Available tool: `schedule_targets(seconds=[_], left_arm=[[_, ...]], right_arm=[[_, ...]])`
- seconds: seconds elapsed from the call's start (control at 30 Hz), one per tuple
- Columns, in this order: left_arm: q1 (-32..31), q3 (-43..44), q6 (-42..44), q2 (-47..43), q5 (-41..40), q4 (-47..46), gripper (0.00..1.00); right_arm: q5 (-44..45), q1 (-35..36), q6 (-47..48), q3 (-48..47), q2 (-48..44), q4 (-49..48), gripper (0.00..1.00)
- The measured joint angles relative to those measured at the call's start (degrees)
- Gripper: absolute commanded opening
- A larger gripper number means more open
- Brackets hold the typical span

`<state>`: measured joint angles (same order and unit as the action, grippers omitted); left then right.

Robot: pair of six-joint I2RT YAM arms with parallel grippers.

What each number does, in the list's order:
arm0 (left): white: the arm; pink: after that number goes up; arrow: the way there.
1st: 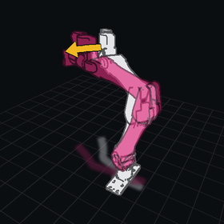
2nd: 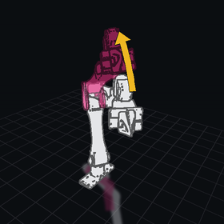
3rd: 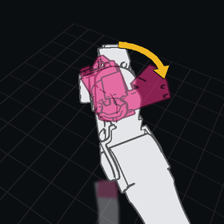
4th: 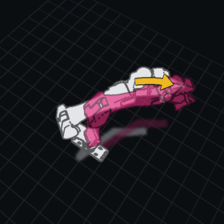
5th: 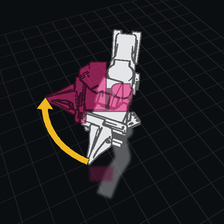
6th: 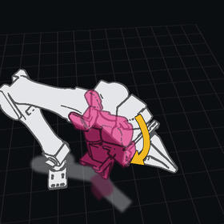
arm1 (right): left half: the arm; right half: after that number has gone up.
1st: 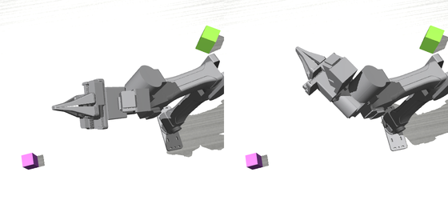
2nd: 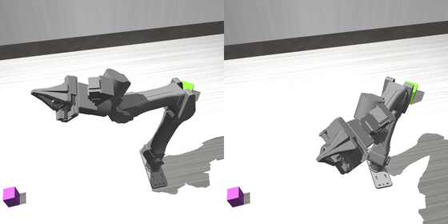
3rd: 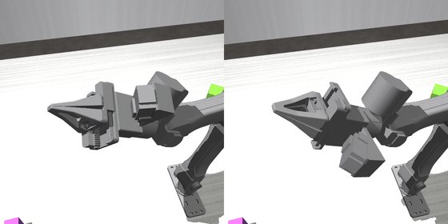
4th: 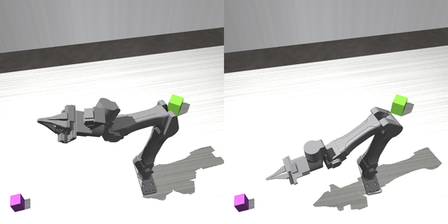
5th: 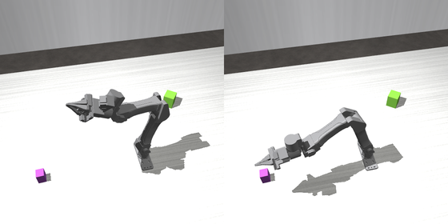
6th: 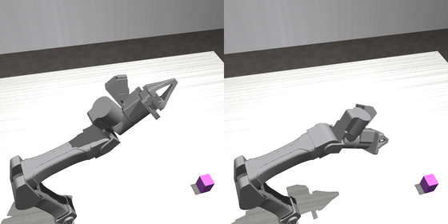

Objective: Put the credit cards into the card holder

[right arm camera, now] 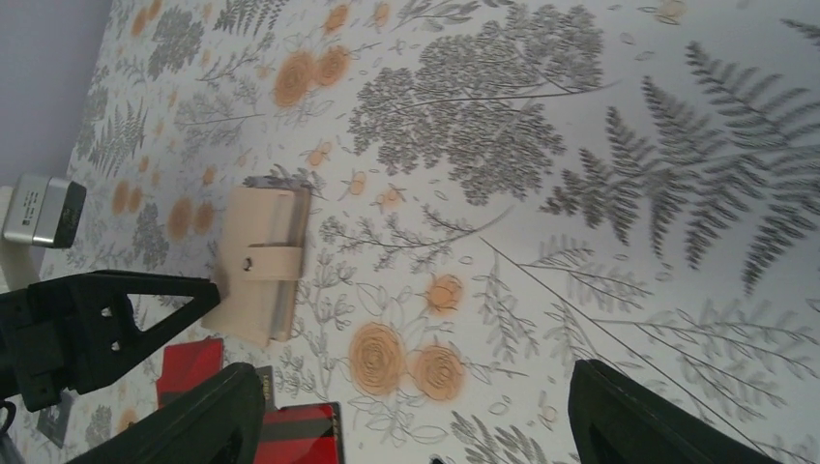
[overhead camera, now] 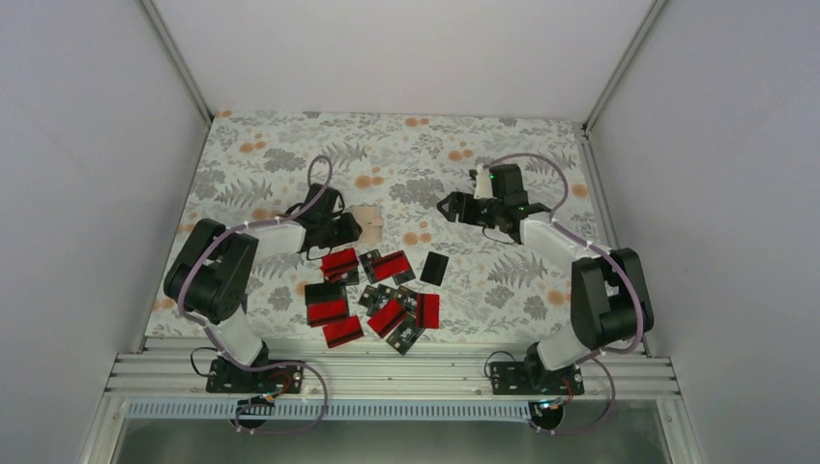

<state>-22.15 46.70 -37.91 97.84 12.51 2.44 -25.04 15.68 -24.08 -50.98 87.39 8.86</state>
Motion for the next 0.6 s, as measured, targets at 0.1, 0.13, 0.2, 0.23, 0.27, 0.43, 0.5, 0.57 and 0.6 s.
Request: schedule_targets(seconds=[0.1, 0.13, 0.2, 0.23, 0.27, 0.43, 0.5, 0.57, 0.6], left_arm=[[-0.57, 0.66, 0.57, -1.16, -1.38, 1.57, 0.61], [-0.35, 0.66, 1.07, -2.19, -2.16, 2.38, 0.61], [0.37, 0.72, 2.78, -4.24, -3.30, 3.41, 0.60], [0.87, 0.90, 3.65, -4.94, -3.50, 3.67, 0.59], [1.38, 1.14, 4.63, -5.18, -3.41, 3.72, 0.57], [4.46, 2.71, 10.73, -2.58, 1.03, 2.71, 0.50], [4.96, 2.97, 12.52, -0.57, 3.39, 2.23, 0.48], [5.18, 3.13, 14.16, 1.38, 6.19, 2.03, 0.46], [5.31, 3.30, 14.80, 2.27, 7.39, 1.90, 0.45]], right_arm=[[-0.02, 1.92, 0.33, -3.13, 2.16, 0.63, 0.79], [0.02, 2.69, 0.37, -4.46, 3.08, 0.96, 0.79], [0.15, 4.22, 0.59, -6.62, 4.76, 1.40, 0.78], [0.22, 4.92, 0.63, -7.50, 5.49, 1.55, 0.78], [0.42, 5.79, 0.70, -8.63, 6.43, 1.88, 0.77], [1.66, 10.29, 0.81, -14.67, 12.59, 4.13, 0.76], [1.97, 11.91, 0.81, -16.92, 15.08, 5.22, 0.75], [2.21, 13.16, 0.79, -18.73, 17.22, 6.14, 0.74], [2.12, 13.66, 0.79, -19.56, 18.25, 6.64, 0.72]])
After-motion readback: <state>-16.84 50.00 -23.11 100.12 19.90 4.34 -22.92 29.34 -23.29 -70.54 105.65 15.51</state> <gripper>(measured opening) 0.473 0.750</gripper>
